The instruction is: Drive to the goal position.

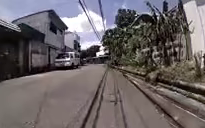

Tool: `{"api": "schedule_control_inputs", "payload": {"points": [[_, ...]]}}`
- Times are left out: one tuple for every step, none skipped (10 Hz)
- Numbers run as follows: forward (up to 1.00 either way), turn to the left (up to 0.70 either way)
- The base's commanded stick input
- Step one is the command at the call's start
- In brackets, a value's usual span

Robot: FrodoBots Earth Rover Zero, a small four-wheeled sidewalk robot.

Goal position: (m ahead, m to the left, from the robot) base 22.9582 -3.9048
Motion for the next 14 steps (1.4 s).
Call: {"api": "schedule_control_inputs", "payload": {"points": [[0.85, 0.00], [0.85, 0.00], [0.85, 0.00], [0.85, 0.00], [0.85, 0.00], [0.85, 0.00], [0.85, 0.00], [0.85, 0.00], [0.85, 0.00], [0.85, 0.00], [0.85, 0.00], [0.85, 0.18], [0.85, 0.34], [0.85, 0.07]]}}
